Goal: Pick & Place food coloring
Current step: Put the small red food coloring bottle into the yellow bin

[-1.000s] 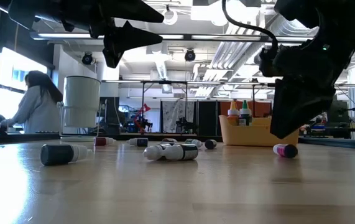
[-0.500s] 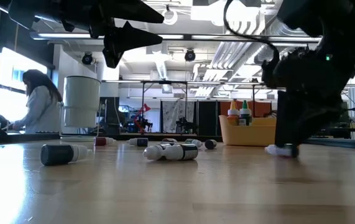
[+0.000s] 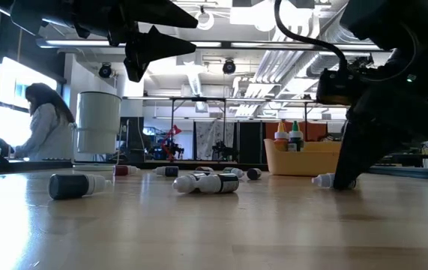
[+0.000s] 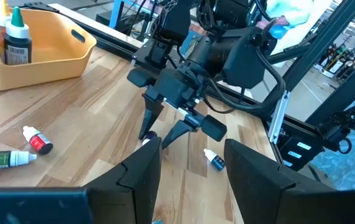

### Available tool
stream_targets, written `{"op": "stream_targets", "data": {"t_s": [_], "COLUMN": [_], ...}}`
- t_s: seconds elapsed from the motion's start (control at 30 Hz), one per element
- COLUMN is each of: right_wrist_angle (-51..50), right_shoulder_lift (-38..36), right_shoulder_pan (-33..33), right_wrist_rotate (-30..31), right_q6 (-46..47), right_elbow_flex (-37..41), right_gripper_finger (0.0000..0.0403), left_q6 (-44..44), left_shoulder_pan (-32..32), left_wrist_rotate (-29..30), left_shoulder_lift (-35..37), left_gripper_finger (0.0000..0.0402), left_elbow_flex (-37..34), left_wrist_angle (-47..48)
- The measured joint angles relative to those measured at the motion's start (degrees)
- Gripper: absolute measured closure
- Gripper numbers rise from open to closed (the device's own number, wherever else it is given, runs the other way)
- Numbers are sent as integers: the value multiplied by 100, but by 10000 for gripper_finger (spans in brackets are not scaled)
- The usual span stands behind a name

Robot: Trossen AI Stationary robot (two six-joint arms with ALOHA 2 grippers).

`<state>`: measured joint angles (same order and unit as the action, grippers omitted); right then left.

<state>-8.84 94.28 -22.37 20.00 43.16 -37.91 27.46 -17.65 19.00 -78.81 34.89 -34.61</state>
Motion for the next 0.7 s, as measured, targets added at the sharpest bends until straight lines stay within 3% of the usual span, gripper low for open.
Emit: {"op": "stream_targets", "data": {"t_s": [0.4, 0.5, 0.6, 0.7], "right_wrist_angle": [108, 21, -120, -823], "right_shoulder_lift": [-73, -333, -902, -1600], "right_shoulder_pan": [243, 413, 646, 956], "right_wrist_rotate": [182, 199, 666, 1538], "right_q6": [-323, -718, -951, -1197], "right_elbow_flex": [17, 41, 29, 26], "right_gripper_finger": [336, 340, 338, 327], "left_q6": [0, 1, 2, 3], "left_shoulder_pan": [0, 0, 0, 0], "left_wrist_rotate": [19, 18, 18, 18], "left_shoulder_lift": [0, 0, 0, 0], "left_gripper_finger": [229, 229, 229, 229], "left_elbow_flex": [0, 0, 0, 0], "left_wrist_angle": [2, 0, -19, -86]}}
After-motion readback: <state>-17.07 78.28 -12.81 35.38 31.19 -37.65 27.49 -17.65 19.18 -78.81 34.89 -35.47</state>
